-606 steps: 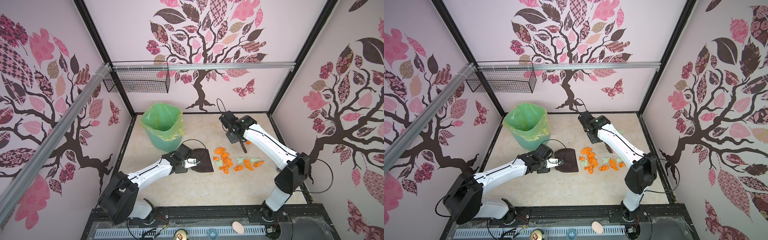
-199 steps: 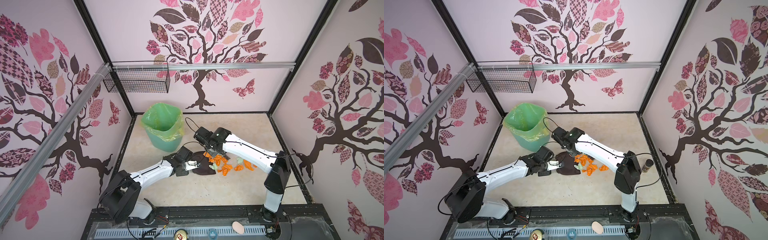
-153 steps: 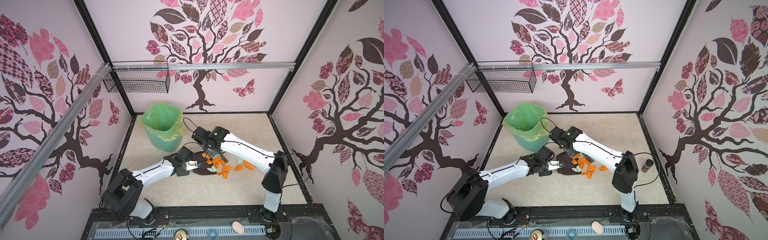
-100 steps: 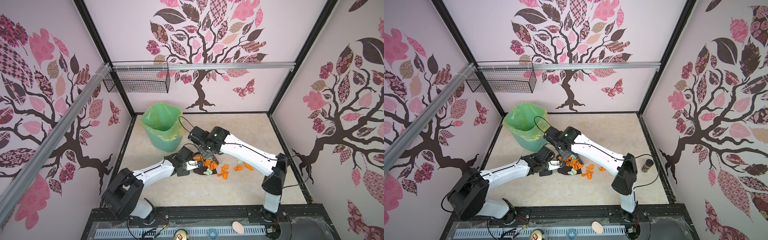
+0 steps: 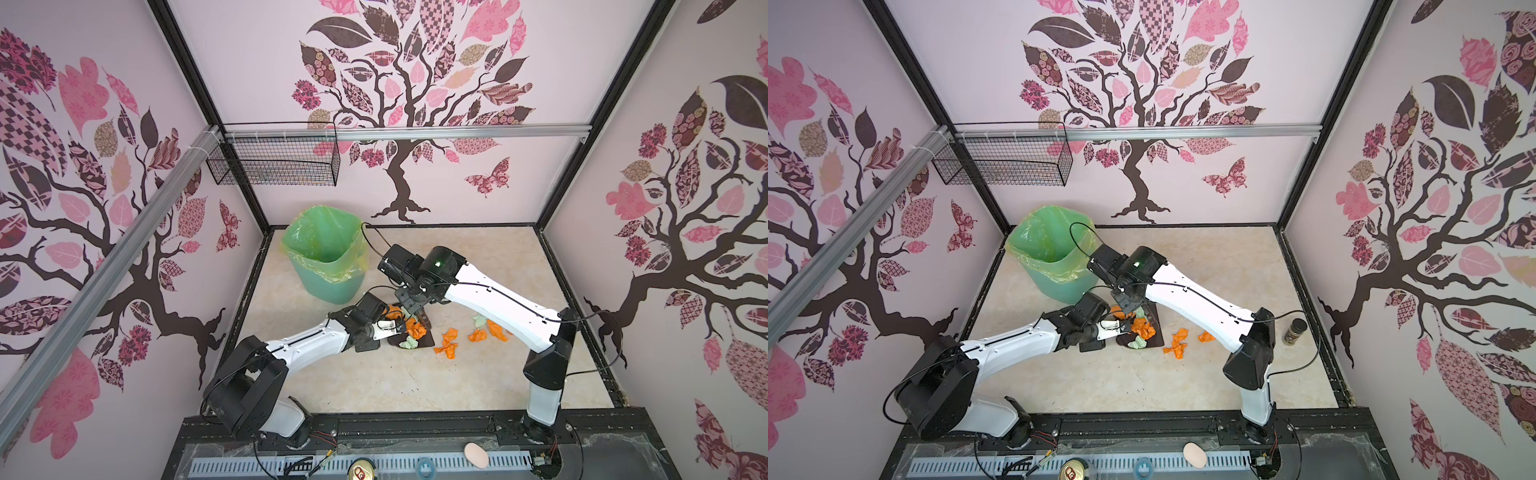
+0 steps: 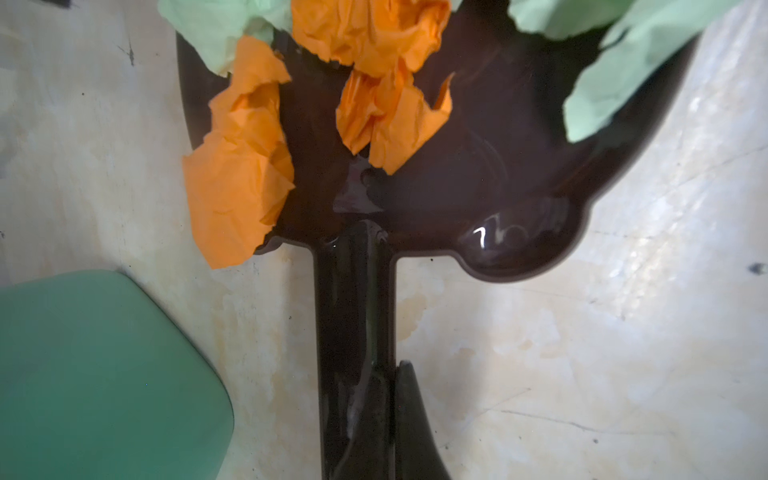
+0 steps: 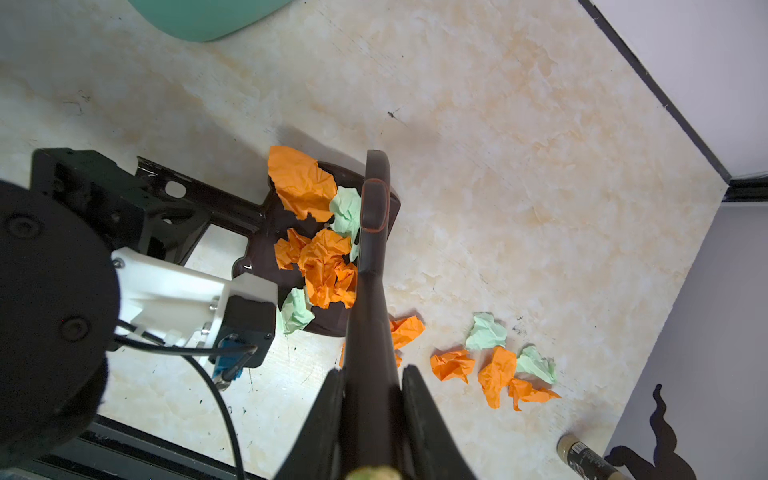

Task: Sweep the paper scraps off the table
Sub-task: 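Sweep the brush with the right gripper pushing scraps onto the dustpan, then lift the loaded dustpan with the left gripper while the right brush draws back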

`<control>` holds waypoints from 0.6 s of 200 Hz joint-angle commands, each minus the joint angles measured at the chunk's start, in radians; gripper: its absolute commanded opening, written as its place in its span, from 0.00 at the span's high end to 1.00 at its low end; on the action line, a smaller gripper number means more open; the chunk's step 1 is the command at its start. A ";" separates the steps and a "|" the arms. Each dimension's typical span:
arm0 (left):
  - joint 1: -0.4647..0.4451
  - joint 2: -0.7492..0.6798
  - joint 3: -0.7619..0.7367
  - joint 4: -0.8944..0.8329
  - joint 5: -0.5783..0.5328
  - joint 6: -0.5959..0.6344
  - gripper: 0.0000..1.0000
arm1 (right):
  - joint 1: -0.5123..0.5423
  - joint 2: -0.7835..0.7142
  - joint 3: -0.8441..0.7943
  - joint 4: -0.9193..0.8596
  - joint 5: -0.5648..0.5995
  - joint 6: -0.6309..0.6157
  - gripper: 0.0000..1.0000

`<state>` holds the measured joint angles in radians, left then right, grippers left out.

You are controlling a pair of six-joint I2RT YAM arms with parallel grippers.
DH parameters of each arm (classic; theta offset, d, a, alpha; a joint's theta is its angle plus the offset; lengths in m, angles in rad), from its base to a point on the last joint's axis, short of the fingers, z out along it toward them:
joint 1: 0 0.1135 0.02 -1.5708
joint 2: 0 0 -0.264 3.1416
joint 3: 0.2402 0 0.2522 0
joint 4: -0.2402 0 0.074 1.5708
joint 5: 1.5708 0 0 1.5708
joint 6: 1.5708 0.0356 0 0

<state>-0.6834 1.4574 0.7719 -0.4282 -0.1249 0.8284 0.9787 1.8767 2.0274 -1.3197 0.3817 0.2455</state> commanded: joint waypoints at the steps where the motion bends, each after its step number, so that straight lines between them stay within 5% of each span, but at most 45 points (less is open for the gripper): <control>1: -0.004 -0.020 -0.021 0.036 0.031 -0.032 1.00 | 0.000 -0.029 0.019 -0.054 0.052 0.026 1.00; 73: -0.004 -0.062 -0.041 0.067 0.020 -0.038 1.00 | -0.050 -0.148 0.001 -0.104 0.185 0.037 1.00; 120: -0.004 -0.164 0.013 -0.090 0.033 -0.019 1.00 | -0.156 -0.322 -0.142 -0.023 0.192 -0.027 1.00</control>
<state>-0.6838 1.3544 0.7555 -0.4324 -0.1104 0.8085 0.8677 1.6684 1.9339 -1.3678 0.5282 0.2523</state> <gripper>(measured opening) 0.049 0.242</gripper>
